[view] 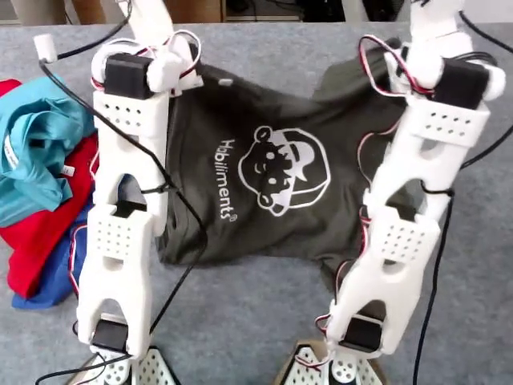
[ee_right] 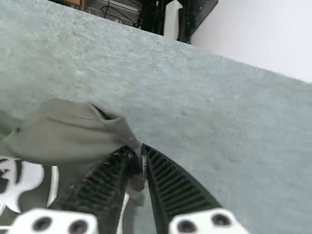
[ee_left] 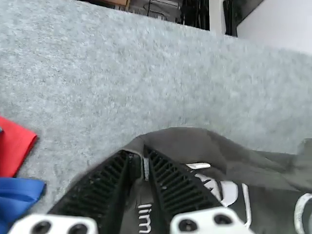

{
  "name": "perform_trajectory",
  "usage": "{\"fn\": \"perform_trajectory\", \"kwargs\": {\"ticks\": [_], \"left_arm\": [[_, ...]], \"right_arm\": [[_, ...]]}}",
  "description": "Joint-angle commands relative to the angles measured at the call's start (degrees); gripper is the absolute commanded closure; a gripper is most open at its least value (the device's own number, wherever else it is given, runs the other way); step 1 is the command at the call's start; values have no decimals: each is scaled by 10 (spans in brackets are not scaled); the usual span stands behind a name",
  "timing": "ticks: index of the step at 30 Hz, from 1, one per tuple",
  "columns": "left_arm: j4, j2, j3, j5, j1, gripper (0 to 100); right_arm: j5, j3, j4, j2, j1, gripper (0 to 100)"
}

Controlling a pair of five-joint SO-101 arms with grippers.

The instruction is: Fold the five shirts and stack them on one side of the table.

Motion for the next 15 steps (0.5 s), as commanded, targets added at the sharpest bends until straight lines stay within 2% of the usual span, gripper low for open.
{"fn": "perform_trajectory", "kwargs": {"ticks": [1,4,9,15], "left_arm": [[8,-39,40,-23,13,981],[9,-41,117,-36,25,981],[8,-90,272,-46,36,982],[5,-147,443,-58,49,981]], "right_arm": [[52,44,10,-72,22,997],[74,146,10,-127,32,997],[100,405,4,-216,29,997],[128,676,-115,-320,65,997]]}}
